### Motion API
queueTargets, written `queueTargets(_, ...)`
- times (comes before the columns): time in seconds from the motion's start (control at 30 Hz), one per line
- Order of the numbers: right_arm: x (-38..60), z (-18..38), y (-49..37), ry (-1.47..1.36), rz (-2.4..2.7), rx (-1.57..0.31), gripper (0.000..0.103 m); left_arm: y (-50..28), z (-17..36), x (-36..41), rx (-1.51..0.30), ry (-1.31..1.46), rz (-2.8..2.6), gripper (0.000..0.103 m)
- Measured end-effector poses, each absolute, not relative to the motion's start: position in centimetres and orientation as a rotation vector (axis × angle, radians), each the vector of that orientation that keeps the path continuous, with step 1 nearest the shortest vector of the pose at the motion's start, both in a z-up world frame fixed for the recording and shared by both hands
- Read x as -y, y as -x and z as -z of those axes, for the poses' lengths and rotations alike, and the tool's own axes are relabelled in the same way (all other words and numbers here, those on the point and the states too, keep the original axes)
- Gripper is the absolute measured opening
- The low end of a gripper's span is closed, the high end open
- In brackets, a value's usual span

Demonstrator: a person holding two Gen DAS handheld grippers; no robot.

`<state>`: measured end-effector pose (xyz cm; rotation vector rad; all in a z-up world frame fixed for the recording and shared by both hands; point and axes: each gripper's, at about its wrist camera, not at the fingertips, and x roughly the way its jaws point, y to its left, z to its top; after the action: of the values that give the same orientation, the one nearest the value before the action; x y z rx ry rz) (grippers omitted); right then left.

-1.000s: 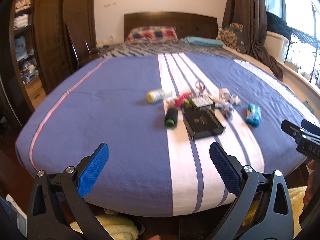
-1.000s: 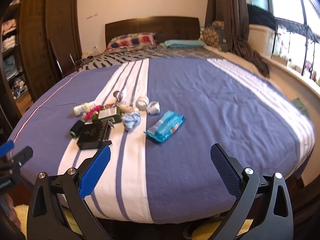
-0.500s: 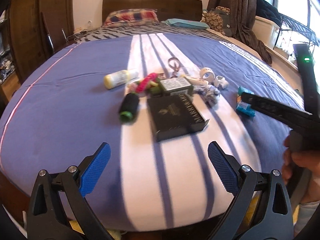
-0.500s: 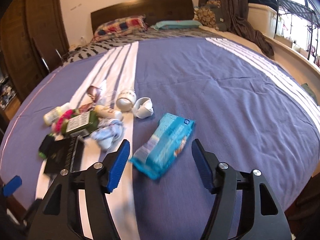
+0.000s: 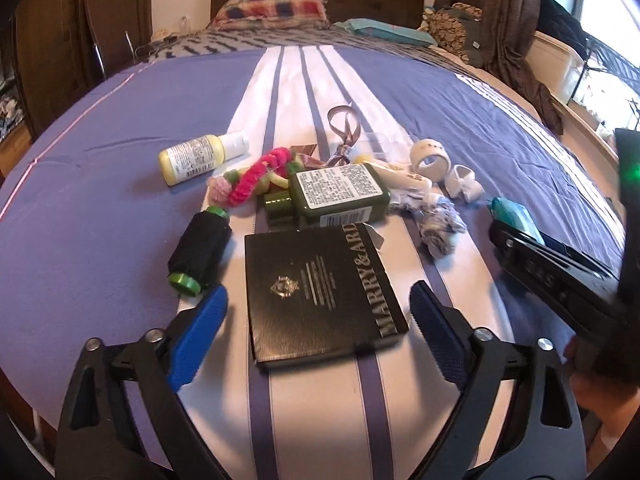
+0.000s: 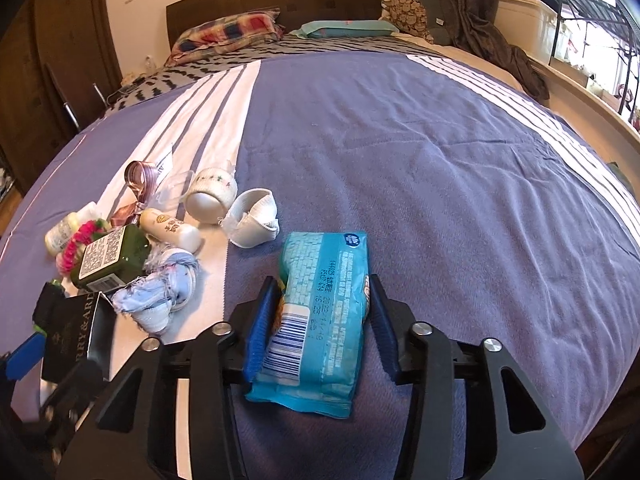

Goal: Collect trash
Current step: 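Grasp the black MARRY&ARD notebook with the left tool while the right tool grasps the blue wipes pack, then carry the notebook and wipes pack off the bed down over the black bin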

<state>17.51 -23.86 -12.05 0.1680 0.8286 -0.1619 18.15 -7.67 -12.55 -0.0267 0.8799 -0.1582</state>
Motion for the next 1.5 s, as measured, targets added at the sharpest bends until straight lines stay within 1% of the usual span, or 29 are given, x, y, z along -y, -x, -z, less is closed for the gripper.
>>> queueTargets(0.13,24.0,12.0,-17.4,-0.153,0.138,-0.82,0.042,-19.0,13.1,7.4,-0.905,0.044,0.159,0.076)
queueTargets(0.27,24.2,12.0,-16.7,-0.142,0.114,-0.813,0.039,-18.9,13.2,7.3,-0.9,0.035,0.168,0.075)
queueTargets(0.73,23.2,11.5,-10.8,-0.094,0.077,-0.82,0.038,-13.6,13.1,6.2,-0.868,-0.021,0.273,0.074)
queueTargets(0.9,22.9,11.1,-8.6,-0.118,0.035,-0.815,0.038,-11.4,13.1,5.5,-0.852,-0.029,0.273,0.073)
queueTargets(1.27,21.0,7.4,-2.0,-0.093,-0.02,-0.704,0.038,-5.5,9.7,3.2,-0.757,-0.015,0.253,0.073)
queueTargets(1.5,20.4,7.2,1.9,-0.079,-0.056,-0.692,0.038,-1.5,8.7,2.2,-0.713,-0.016,0.242,0.073)
